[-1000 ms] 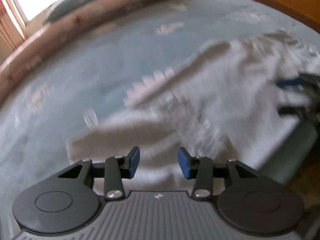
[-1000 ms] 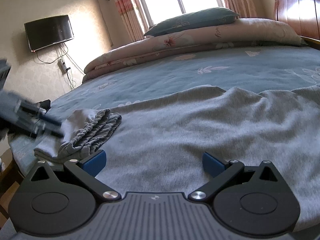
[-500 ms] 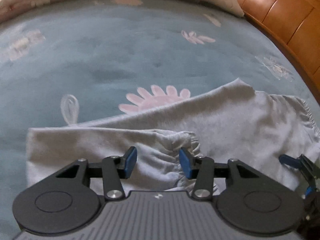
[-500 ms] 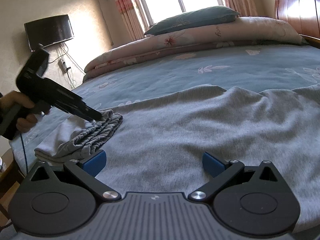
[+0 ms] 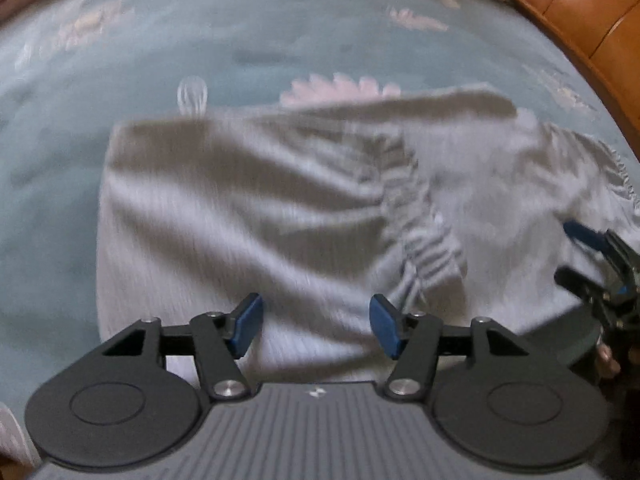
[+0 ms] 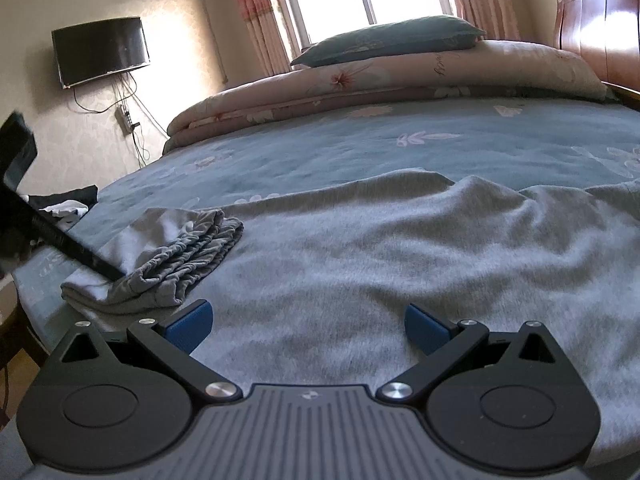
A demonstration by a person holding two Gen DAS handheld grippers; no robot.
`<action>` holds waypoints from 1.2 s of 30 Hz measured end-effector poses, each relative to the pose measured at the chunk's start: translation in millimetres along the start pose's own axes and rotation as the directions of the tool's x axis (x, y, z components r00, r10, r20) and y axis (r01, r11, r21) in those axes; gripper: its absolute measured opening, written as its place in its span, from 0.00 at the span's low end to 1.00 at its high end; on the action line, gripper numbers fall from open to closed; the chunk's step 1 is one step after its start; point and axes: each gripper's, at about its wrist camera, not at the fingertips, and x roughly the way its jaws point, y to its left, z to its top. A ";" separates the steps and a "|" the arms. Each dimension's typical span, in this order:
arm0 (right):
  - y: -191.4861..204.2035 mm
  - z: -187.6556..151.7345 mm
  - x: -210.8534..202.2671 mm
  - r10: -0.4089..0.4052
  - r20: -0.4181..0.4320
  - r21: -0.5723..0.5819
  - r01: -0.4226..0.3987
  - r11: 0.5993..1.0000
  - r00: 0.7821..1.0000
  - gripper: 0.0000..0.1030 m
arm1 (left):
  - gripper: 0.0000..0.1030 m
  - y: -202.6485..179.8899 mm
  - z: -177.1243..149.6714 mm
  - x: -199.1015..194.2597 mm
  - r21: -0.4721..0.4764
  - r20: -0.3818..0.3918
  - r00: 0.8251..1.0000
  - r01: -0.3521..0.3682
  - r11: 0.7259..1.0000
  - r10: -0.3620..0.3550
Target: Fold clothes
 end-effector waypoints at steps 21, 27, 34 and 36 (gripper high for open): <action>2.7 -3.3 -1.1 -0.015 0.003 -0.022 0.016 1.000 1.000 1.00 | 0.70 48.8 -17.8 -28.1 -0.191 0.003 0.991 -0.134 0.972 0.137; 6.1 -5.7 -0.4 -0.031 0.001 -0.047 0.031 0.998 1.000 1.00 | 0.71 10.2 14.9 -50.4 -0.050 0.118 0.980 -0.156 0.987 0.161; 2.9 -4.6 0.1 -0.031 -0.011 -0.028 0.030 0.999 0.999 1.00 | 0.72 -42.1 44.5 -23.6 0.099 0.180 0.972 -0.168 0.981 0.149; -1.3 -3.9 -1.1 -0.015 -0.006 0.000 0.015 1.000 1.000 1.00 | 0.72 -55.3 47.3 -8.1 0.118 0.165 0.977 -0.154 0.981 0.134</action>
